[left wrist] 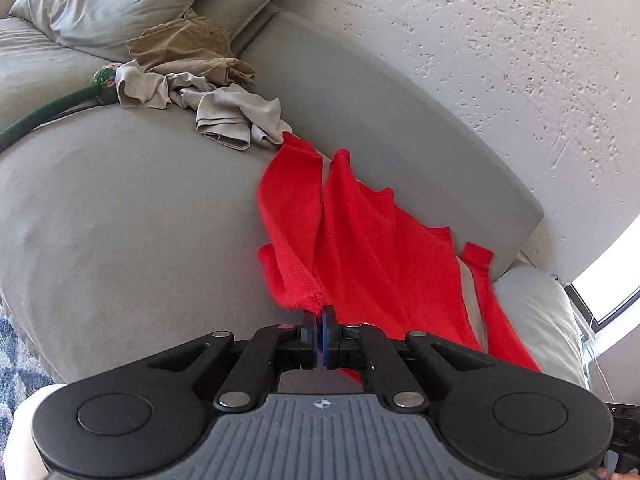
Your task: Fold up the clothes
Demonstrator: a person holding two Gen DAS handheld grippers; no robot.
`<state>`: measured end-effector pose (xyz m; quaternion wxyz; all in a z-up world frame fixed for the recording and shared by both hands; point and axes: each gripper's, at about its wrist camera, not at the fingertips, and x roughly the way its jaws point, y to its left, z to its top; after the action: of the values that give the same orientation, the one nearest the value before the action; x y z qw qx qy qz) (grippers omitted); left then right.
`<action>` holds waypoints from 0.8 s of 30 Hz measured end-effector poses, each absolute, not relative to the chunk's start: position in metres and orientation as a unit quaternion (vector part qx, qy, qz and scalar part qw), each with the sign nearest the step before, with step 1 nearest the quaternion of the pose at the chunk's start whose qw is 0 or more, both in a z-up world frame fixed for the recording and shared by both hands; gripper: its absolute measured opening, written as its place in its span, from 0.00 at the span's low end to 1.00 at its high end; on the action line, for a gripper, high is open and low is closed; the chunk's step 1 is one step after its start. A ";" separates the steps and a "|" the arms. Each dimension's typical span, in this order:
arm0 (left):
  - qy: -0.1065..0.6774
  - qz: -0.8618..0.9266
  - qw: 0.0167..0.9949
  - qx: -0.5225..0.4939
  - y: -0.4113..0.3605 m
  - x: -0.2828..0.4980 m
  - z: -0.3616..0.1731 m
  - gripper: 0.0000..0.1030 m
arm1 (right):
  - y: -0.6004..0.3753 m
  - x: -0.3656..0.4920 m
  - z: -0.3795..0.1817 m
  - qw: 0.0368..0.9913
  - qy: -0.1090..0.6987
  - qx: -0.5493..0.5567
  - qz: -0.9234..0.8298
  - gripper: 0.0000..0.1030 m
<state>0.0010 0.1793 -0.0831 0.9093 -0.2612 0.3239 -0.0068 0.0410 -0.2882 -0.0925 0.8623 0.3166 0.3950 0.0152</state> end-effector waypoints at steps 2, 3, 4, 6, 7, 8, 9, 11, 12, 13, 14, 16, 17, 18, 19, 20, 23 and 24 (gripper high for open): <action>0.318 -0.012 0.913 -0.253 0.178 -0.006 -0.076 0.00 | -0.289 0.036 -0.082 0.865 0.386 0.321 0.015 0.02; 0.315 -0.013 0.916 -0.250 0.177 -0.011 -0.072 0.00 | -0.291 0.032 -0.078 0.866 0.382 0.323 0.014 0.02; 0.311 -0.014 0.918 -0.246 0.177 -0.016 -0.068 0.00 | -0.292 0.027 -0.074 0.867 0.378 0.325 0.014 0.02; 0.308 -0.010 0.920 -0.242 0.178 -0.024 -0.063 0.00 | -0.295 0.017 -0.066 0.868 0.372 0.329 0.016 0.01; 0.311 -0.008 0.920 -0.240 0.179 -0.028 -0.061 0.00 | -0.296 0.012 -0.063 0.867 0.373 0.329 0.018 0.01; 0.320 -0.007 0.918 -0.236 0.180 -0.030 -0.062 0.00 | -0.296 0.007 -0.060 0.866 0.376 0.329 0.019 0.01; 0.339 -0.005 0.913 -0.228 0.179 -0.030 -0.064 0.00 | -0.295 0.002 -0.059 0.865 0.382 0.326 0.023 0.01; 0.386 -0.001 0.894 -0.227 0.178 -0.027 -0.077 0.00 | -0.291 -0.005 -0.063 0.856 0.408 0.316 0.031 0.06; 0.404 0.002 0.884 -0.234 0.178 -0.024 -0.085 0.08 | -0.291 -0.007 -0.069 0.845 0.424 0.323 0.033 0.06; 0.417 0.009 0.874 -0.248 0.178 -0.021 -0.093 0.16 | -0.291 -0.009 -0.077 0.832 0.439 0.338 0.037 0.10; 0.430 0.015 0.864 -0.262 0.178 -0.018 -0.102 0.17 | -0.292 -0.010 -0.087 0.816 0.450 0.361 0.042 0.24; 0.447 0.025 0.844 -0.295 0.177 -0.010 -0.120 0.25 | -0.294 -0.011 -0.106 0.786 0.460 0.409 0.048 0.38; 0.450 0.031 0.837 -0.311 0.176 -0.006 -0.128 0.27 | -0.294 -0.011 -0.114 0.774 0.460 0.432 0.047 0.38; 0.450 0.037 0.830 -0.328 0.176 -0.003 -0.136 0.30 | -0.294 -0.011 -0.122 0.764 0.458 0.452 0.046 0.39; 0.447 0.046 0.825 -0.343 0.176 0.000 -0.144 0.31 | -0.294 -0.010 -0.130 0.755 0.455 0.470 0.044 0.40; 0.443 0.057 0.822 -0.353 0.176 0.001 -0.151 0.31 | -0.293 -0.010 -0.138 0.748 0.452 0.485 0.039 0.41; 0.426 0.079 0.831 -0.348 0.175 0.002 -0.158 0.31 | -0.293 -0.009 -0.159 0.732 0.447 0.515 0.018 0.41; 0.421 0.078 0.836 -0.344 0.175 0.001 -0.158 0.31 | -0.293 -0.008 -0.164 0.729 0.448 0.517 0.010 0.41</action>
<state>0.0007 0.1752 -0.1582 0.8360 -0.3439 0.4205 0.0776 -0.0083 -0.2926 -0.1644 0.7293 0.5173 0.4476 0.0103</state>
